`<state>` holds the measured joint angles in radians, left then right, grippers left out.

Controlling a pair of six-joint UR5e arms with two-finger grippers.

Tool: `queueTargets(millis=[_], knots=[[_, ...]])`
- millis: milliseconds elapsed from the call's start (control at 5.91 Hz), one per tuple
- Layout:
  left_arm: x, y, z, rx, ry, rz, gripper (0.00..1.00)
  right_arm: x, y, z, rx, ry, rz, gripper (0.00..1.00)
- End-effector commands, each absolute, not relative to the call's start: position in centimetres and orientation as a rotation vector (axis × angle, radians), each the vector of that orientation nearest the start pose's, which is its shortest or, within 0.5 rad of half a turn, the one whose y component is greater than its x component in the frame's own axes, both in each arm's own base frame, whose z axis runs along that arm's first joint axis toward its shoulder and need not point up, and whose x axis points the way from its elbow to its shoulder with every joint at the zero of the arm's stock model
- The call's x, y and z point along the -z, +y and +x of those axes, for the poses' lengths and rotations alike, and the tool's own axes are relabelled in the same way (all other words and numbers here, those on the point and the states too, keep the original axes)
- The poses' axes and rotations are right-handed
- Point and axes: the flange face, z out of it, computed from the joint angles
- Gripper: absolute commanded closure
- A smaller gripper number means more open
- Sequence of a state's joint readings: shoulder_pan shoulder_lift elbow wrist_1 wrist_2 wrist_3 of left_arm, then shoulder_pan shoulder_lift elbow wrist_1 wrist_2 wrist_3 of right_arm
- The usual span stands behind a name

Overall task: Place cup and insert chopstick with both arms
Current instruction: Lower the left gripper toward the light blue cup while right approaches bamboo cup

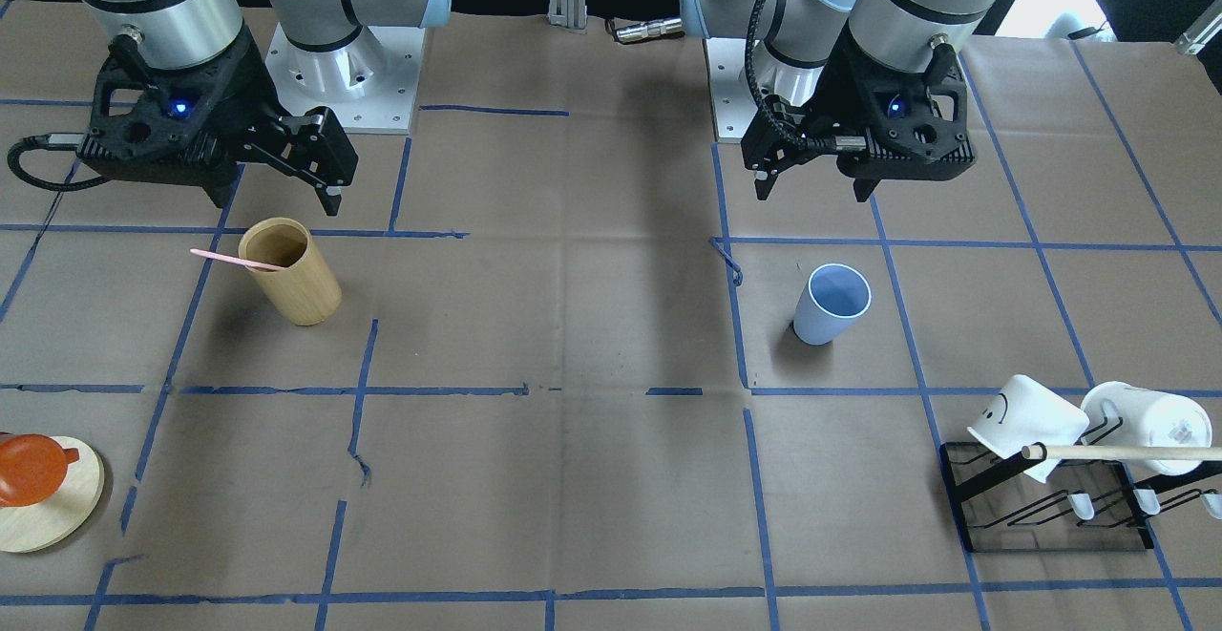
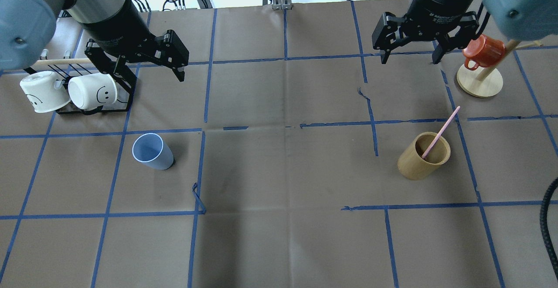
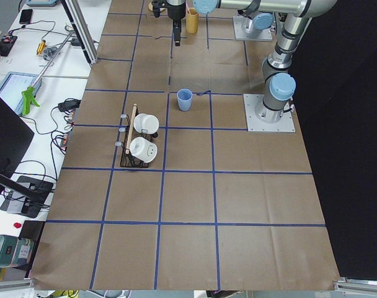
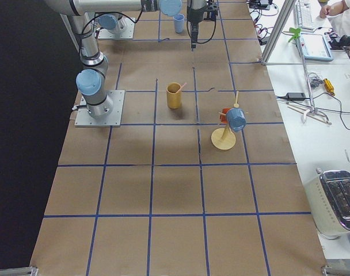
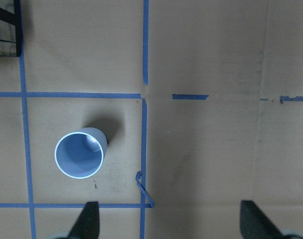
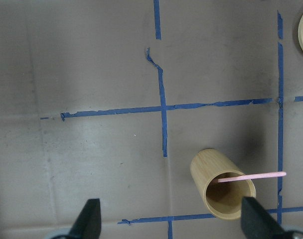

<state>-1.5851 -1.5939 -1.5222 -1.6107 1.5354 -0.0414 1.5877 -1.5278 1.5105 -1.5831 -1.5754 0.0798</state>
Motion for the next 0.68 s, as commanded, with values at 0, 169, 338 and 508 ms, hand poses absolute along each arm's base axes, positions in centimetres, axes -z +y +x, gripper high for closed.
queueTargets(millis=[0,169,338,508], knots=[[-49.7,-49.8,-14.4,-0.023,3.176,-0.044,0.0,-49.6,-51.0,14.1,0.037,3.143,0.099,0.0],[-49.4,-50.0,-14.2,-0.031,3.177,-0.047,0.0,-49.6,-50.9,14.2,0.022,3.142,0.101,0.0],[-49.0,-49.7,-14.0,-0.045,3.174,-0.045,0.0,-49.5,-50.9,14.2,0.017,3.142,0.104,0.0],[-48.5,-49.2,-13.7,-0.081,3.172,-0.05,0.0,-49.5,-50.9,14.1,0.022,3.144,0.104,0.0]])
